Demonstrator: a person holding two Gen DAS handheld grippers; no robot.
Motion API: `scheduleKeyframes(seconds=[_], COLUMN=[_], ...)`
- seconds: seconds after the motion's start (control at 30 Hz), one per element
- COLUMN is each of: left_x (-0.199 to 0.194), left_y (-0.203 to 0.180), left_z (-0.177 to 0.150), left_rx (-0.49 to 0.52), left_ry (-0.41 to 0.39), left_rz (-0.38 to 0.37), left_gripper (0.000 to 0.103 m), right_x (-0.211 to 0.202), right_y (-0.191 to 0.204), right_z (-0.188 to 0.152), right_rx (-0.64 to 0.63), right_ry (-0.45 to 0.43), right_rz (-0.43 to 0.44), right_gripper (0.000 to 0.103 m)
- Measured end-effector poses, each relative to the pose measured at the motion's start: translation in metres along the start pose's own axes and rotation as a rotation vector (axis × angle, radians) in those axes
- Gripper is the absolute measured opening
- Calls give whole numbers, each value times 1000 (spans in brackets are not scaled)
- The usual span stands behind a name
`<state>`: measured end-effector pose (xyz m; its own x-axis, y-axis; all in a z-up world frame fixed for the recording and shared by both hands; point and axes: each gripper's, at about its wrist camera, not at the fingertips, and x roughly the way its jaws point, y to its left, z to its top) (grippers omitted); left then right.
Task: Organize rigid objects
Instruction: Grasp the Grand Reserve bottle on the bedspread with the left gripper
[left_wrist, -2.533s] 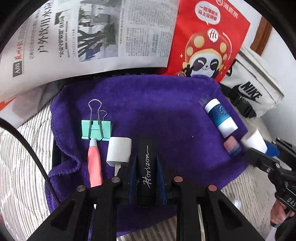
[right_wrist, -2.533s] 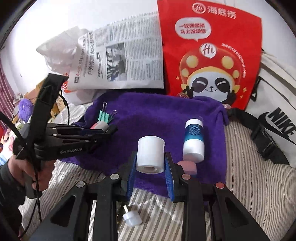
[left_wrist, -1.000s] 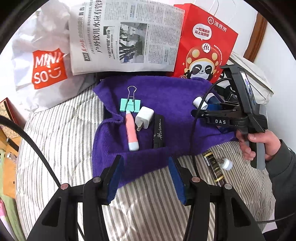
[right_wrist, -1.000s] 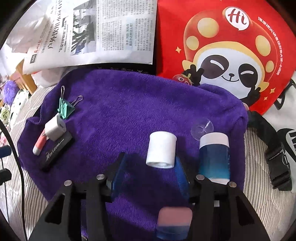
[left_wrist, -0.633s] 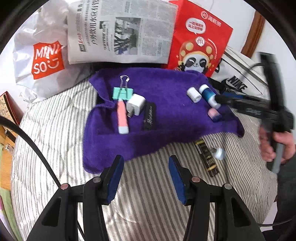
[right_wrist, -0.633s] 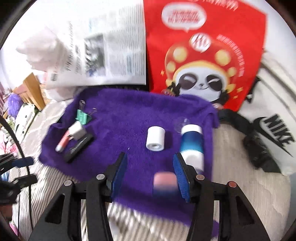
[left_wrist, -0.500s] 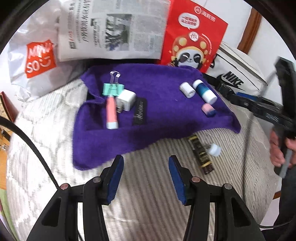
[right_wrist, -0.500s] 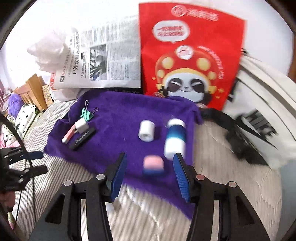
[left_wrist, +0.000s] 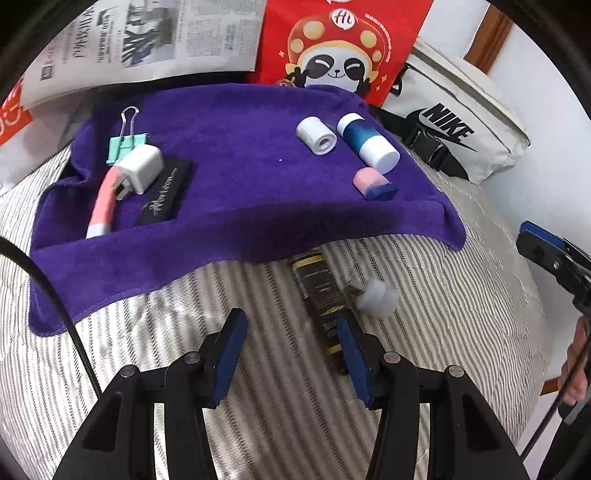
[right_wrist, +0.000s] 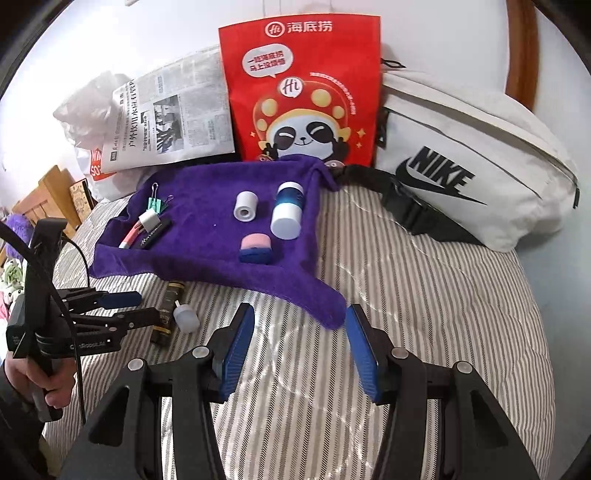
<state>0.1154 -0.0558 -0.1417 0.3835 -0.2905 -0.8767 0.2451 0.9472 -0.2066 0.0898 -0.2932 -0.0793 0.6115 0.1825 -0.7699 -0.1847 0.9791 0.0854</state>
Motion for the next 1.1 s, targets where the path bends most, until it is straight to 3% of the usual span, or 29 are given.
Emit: scheduleKeyframes(seconds=[0.07, 0.43, 0.67, 0.73, 0.8, 0.83, 1.1], left_x=[3, 8, -1, 2, 6, 8, 6], left_y=[-6, -32, -9, -13, -21, -24, -23], left_z=[2, -9, -11, -8, -4, -3, -4], left_rx=[8, 160, 140, 171, 223, 238, 230], left_ry=[5, -17, -29, -28, -27, -26, -31], left_rz=[-8, 147, 115, 109, 117, 109, 75], left_gripper=[49, 53, 51, 45, 34, 23, 23], right_x=[0, 11, 13, 16, 18, 18, 17], right_y=[-2, 3, 1, 2, 3, 4, 10], right_z=[-1, -7, -19, -22, -24, -25, -33], right_rx=[15, 38, 64, 69, 78, 82, 58], right_ry=[-2, 8, 15, 21, 24, 25, 30], right_rz=[1, 41, 51, 54, 52, 55, 55], right_gripper=[51, 51, 51, 51, 51, 51, 51])
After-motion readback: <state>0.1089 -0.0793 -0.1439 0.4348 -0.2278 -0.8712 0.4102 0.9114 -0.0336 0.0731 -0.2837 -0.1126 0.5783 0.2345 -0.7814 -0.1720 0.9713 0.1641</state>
